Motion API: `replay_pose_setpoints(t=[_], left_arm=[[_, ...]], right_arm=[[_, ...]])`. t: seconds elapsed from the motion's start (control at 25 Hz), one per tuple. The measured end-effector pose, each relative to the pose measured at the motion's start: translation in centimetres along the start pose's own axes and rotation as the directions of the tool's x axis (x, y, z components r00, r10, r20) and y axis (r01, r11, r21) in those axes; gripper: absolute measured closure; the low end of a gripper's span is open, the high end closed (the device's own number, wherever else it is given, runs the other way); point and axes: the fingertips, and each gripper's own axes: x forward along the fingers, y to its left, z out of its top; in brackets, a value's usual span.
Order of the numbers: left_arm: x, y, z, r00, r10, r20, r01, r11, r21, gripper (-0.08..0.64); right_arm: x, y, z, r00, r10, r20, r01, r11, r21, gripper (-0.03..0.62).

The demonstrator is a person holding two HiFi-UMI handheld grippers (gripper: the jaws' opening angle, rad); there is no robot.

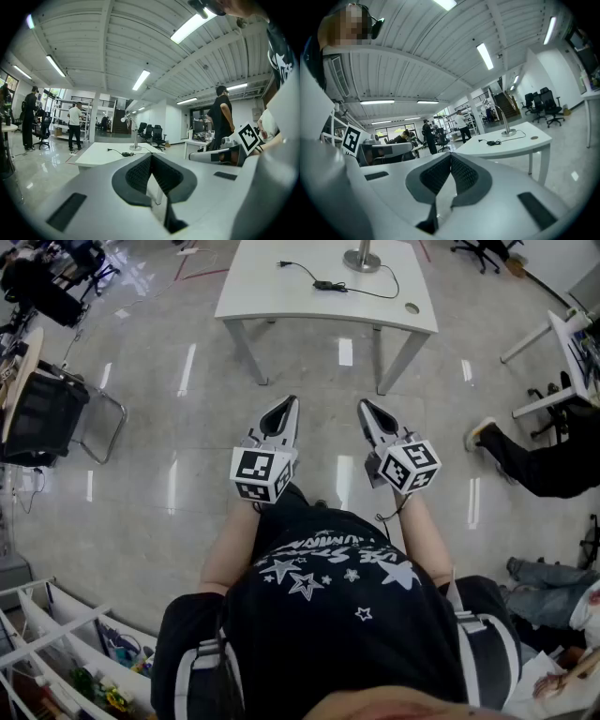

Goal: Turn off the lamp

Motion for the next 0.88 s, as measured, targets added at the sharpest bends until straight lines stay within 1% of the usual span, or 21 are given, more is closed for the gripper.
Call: replay_pose_setpoints(t=[0.24, 0.48, 0.68, 0.88], left_arm=[[1.7, -0.2, -0.4, 1.000, -0.015, 0.003, 0.015, 1.000, 0.015, 0.552], [4.3, 1.4, -0.2, 0.999, -0.043, 0.017, 0.043, 0.999, 0.011, 0.552], [8.6, 3.0, 0.2, 0.996, -0.082, 0.021, 0.082, 0.997, 0.005, 0.552], [14.0, 6.1, 0.7, 0.994, -0.104, 0.019, 0.104, 0.995, -0.005, 0.552]], right_arm=[[0.4, -1.9, 0.0, 1.000, -0.017, -0.005, 0.017, 1.000, -0.014, 0.586], [2.0, -3.8, 1.1, 0.998, -0.056, 0.015, 0.056, 0.998, -0.013, 0.586], [4.1, -6.6, 2.1, 0.995, -0.098, 0.015, 0.098, 0.995, -0.008, 0.586], [8.0, -9.8, 3.9, 0.992, -0.127, 0.011, 0.127, 0.992, -0.015, 0.586]])
